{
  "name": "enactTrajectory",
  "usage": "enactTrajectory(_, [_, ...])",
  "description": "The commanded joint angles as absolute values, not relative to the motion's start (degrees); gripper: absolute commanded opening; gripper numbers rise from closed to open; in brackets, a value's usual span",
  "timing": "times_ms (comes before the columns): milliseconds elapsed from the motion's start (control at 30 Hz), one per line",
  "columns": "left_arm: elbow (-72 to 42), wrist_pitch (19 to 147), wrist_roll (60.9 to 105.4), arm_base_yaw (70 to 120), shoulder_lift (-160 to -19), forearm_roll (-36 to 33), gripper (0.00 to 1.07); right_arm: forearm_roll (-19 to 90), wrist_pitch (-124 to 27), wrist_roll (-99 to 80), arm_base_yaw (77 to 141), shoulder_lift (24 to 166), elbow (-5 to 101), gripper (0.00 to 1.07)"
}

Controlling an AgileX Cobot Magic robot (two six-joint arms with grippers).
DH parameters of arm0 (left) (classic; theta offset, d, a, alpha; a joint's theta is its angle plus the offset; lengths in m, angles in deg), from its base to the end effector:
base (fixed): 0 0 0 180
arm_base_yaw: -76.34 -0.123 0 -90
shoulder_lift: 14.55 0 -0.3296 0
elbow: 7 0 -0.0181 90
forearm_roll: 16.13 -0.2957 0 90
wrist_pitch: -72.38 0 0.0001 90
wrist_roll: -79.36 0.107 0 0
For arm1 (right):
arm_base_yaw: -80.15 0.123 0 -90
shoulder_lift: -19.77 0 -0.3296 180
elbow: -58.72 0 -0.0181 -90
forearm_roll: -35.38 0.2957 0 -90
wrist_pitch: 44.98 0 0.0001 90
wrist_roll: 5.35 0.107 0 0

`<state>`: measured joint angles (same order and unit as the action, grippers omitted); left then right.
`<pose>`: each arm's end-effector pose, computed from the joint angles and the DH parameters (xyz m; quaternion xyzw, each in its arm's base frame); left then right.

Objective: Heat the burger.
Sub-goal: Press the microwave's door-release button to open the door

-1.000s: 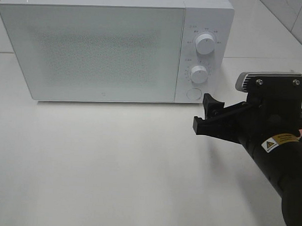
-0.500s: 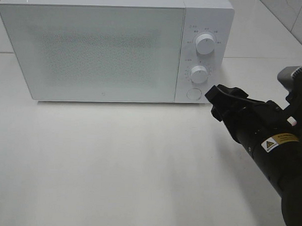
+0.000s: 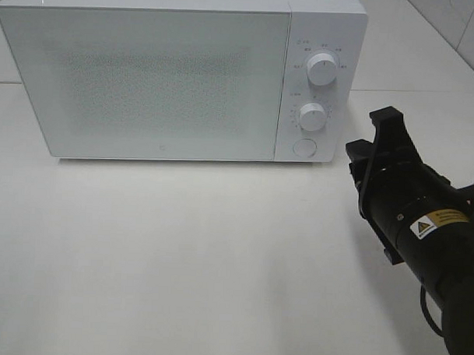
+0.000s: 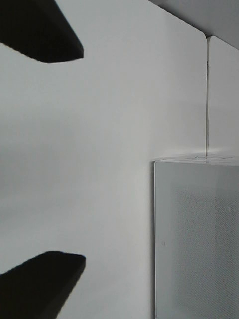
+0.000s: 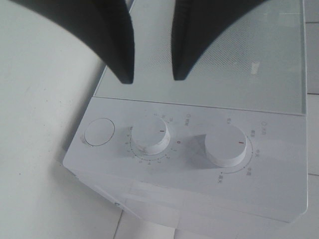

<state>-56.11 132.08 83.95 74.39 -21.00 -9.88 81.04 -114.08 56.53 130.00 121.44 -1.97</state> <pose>0.0029 -0.0100 0.2969 0.0214 0.8431 -0.0239 0.5368 0.2169 0.1463 0.1542 0.4178 0.6297 0.4294 0.4946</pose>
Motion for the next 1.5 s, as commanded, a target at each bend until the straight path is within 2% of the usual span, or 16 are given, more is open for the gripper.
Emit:
enactTrajectory(33, [-56.4, 131.9, 84.0, 74.8, -19.8, -9.8, 0.98, 80.4, -114.7, 61.8, 130.2, 121.4, -1.6, 0.17])
enactTrajectory(67, [-56.4, 131.9, 84.0, 74.8, -19.8, -9.8, 0.98, 80.4, -114.7, 61.8, 130.2, 121.4, -1.6, 0.17])
enactTrajectory(133, [-56.4, 131.9, 84.0, 74.8, -19.8, -9.8, 0.98, 80.4, -112.8, 64.7, 130.2, 121.4, -1.6, 0.06])
enactTrajectory(267, [-56.4, 131.9, 84.0, 74.8, -19.8, -9.8, 0.98, 80.4, -111.9, 65.9, 130.2, 121.4, -1.6, 0.0])
enactTrajectory(833, [-56.4, 131.9, 84.0, 74.8, -19.8, -9.8, 0.98, 81.1, -107.5, 69.0, 130.1, 121.6, -1.6, 0.0])
enactTrajectory(1300, [-56.4, 131.9, 84.0, 74.8, -19.8, -9.8, 0.98, 80.5, -108.1, 76.5, 130.1, 131.4, 3.4, 0.0])
enactTrajectory(1500, [-56.4, 131.9, 84.0, 74.8, -19.8, -9.8, 0.98, 76.1, -107.4, 76.5, 125.9, 134.8, 7.0, 0.0])
